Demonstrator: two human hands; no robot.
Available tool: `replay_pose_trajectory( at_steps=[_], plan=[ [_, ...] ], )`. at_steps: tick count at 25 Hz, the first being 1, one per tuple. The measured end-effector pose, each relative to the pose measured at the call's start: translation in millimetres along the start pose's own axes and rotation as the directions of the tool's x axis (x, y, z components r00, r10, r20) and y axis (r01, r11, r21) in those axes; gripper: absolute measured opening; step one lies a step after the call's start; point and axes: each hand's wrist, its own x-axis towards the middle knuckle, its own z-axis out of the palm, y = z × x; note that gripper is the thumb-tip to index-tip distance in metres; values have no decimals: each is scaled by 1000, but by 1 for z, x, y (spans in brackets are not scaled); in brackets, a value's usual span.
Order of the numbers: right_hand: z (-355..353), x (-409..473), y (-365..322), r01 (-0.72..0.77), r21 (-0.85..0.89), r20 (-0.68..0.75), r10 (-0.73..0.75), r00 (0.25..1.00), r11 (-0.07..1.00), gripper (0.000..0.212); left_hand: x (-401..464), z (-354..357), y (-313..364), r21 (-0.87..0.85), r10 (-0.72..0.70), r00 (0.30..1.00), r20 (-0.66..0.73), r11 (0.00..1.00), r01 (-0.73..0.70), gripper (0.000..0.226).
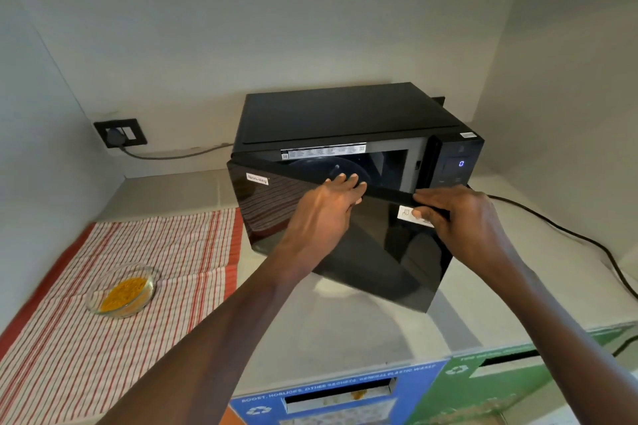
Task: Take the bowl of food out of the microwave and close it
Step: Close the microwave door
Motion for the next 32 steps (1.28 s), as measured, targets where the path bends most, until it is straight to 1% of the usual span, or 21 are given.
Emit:
replay_pose_trajectory(
  at_steps=[4,8,10,13,18,22,26,32],
  plan=[
    [14,24,27,12,-1,-54,-12,998,1000,25,22,5,3,78,-22,1000,-22,997,24,41],
    [24,45,45,13,-4,-96,-14,995,1000,22,41,11,0,159,-56,998,-1,986,56,43],
    [30,54,51,9,-20,-123,-12,992,1000,21,48,14,-1,186,-85,996,1,979,84,44],
    [35,64,62,12,-31,-121,-15,993,999,23,58,19,0,232,-139,990,-21,963,140,47],
    [40,79,74,57,-14,-141,-58,988,998,24,69,25,0,243,-200,978,-59,947,209,43],
    [46,87,84,78,-31,-79,-80,994,997,31,76,28,2,278,-235,970,-66,929,244,42],
    [49,93,94,81,-39,-23,-82,996,996,39,80,34,2,293,-269,959,-91,913,284,47],
    [53,114,104,150,-104,6,-151,989,983,37,92,41,1,320,-316,944,-92,889,328,49]
  ],
)
